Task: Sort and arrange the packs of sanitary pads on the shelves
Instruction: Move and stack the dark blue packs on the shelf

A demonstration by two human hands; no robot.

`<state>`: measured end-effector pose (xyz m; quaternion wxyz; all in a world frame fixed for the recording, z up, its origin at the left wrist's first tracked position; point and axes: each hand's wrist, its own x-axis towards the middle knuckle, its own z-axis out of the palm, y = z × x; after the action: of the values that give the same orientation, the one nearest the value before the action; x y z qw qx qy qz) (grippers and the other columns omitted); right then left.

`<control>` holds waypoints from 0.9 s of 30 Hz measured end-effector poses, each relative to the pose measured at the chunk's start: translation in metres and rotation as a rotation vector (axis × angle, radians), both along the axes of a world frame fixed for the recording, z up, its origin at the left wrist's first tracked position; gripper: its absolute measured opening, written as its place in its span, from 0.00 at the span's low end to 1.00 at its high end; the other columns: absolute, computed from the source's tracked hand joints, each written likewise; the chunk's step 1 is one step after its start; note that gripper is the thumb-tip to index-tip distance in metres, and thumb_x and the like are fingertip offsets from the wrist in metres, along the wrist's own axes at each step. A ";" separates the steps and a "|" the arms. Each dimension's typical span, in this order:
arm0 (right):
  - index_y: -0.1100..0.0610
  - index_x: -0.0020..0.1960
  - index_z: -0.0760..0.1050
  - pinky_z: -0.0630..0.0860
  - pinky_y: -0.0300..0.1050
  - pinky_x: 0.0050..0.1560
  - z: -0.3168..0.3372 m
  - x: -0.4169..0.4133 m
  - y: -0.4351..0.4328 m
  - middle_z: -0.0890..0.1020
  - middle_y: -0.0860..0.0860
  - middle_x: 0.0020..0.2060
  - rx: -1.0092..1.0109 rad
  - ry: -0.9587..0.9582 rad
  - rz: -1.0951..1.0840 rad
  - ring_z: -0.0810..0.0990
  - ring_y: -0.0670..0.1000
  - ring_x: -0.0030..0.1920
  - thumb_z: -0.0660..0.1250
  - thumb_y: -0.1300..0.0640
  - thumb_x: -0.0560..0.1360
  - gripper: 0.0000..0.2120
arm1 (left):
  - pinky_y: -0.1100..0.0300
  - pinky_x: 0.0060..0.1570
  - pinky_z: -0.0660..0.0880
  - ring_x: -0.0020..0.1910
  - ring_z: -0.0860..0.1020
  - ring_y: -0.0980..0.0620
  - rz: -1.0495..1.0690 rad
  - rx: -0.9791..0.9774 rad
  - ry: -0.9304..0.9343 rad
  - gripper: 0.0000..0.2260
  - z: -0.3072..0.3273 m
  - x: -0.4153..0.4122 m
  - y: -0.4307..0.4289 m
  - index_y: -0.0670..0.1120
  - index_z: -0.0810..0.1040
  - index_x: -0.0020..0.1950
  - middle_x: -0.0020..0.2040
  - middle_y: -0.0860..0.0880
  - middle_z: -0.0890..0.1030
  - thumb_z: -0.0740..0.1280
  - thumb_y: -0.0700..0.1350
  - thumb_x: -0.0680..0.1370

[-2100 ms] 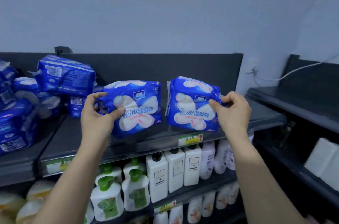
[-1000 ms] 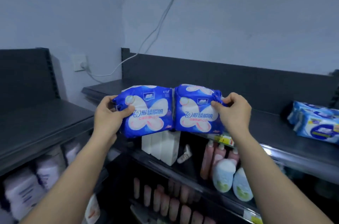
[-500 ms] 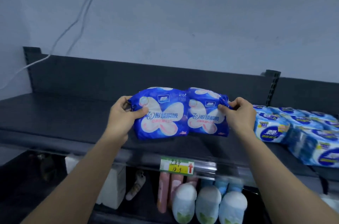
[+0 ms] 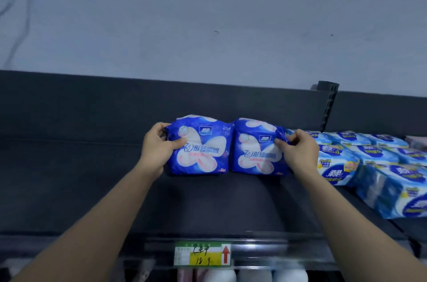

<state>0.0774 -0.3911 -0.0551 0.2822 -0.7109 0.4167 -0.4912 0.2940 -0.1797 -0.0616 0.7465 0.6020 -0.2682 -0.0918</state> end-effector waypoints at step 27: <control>0.57 0.46 0.70 0.67 0.45 0.43 -0.004 0.024 -0.036 0.78 0.53 0.46 -0.039 0.193 0.037 0.77 0.55 0.47 0.72 0.56 0.73 0.10 | 0.56 0.48 0.69 0.50 0.73 0.48 0.223 0.520 -0.391 0.17 -0.010 0.028 -0.054 0.42 0.70 0.55 0.58 0.44 0.74 0.74 0.44 0.73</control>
<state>0.1014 -0.4269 -0.0591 0.2361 -0.7679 0.4189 -0.4233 0.3225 -0.2338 -0.0718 0.5078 0.8040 -0.3064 0.0424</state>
